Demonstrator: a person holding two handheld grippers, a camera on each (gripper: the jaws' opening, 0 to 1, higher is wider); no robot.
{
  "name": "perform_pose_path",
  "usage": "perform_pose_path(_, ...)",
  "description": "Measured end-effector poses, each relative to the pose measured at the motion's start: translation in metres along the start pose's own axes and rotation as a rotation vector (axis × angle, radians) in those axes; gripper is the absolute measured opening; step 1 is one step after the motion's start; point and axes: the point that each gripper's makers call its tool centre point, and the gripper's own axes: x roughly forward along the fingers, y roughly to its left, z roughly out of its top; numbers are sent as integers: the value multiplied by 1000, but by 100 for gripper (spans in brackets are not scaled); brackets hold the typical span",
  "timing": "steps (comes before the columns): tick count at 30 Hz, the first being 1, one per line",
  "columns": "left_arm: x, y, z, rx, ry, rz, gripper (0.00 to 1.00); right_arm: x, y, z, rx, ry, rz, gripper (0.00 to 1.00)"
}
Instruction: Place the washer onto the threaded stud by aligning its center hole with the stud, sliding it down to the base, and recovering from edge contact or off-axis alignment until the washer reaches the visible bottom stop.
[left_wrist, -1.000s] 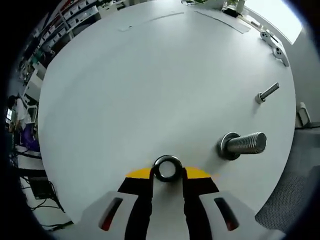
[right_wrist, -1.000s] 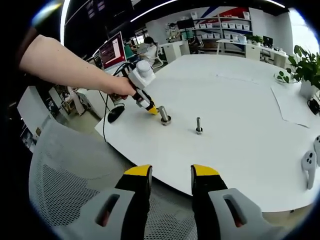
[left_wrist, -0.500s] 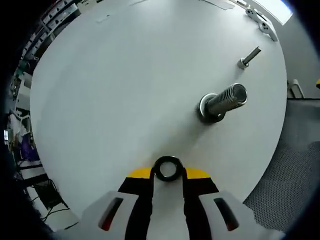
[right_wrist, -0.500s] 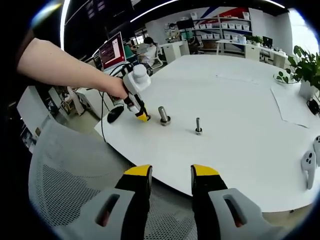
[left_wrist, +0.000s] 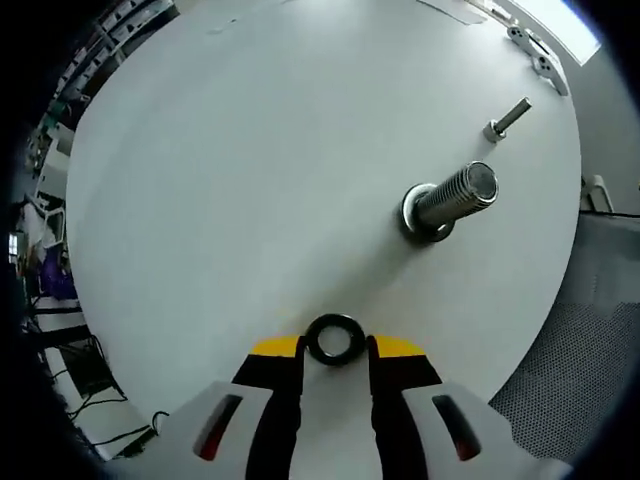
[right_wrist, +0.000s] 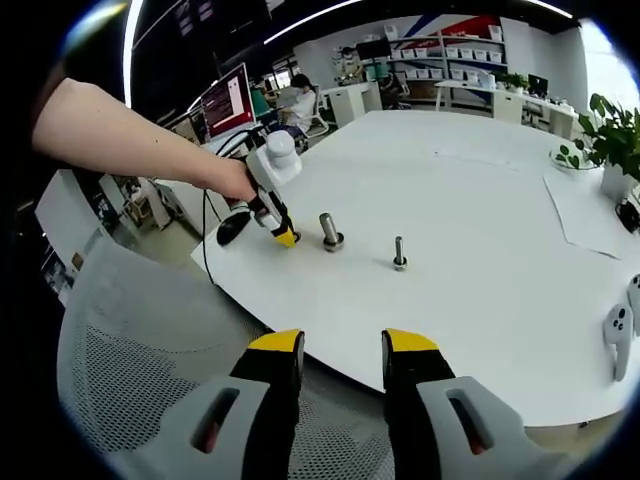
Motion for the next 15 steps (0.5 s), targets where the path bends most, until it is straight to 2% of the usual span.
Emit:
perform_pose_path(4,0,3,1,-45,-17,-6,23,0,1,0,-1,0,3,34)
perform_pose_path(9,1,2,2,-33,-14,5,22,0,0,1,3,-3,2,34)
perform_pose_path(13,0,2,1,-56,-20,-1,20,0,0,0,0,1,2,34)
perform_pose_path(15,-1,1,1,-27,-16,-3,20,0,0,1,1,-2,2,34)
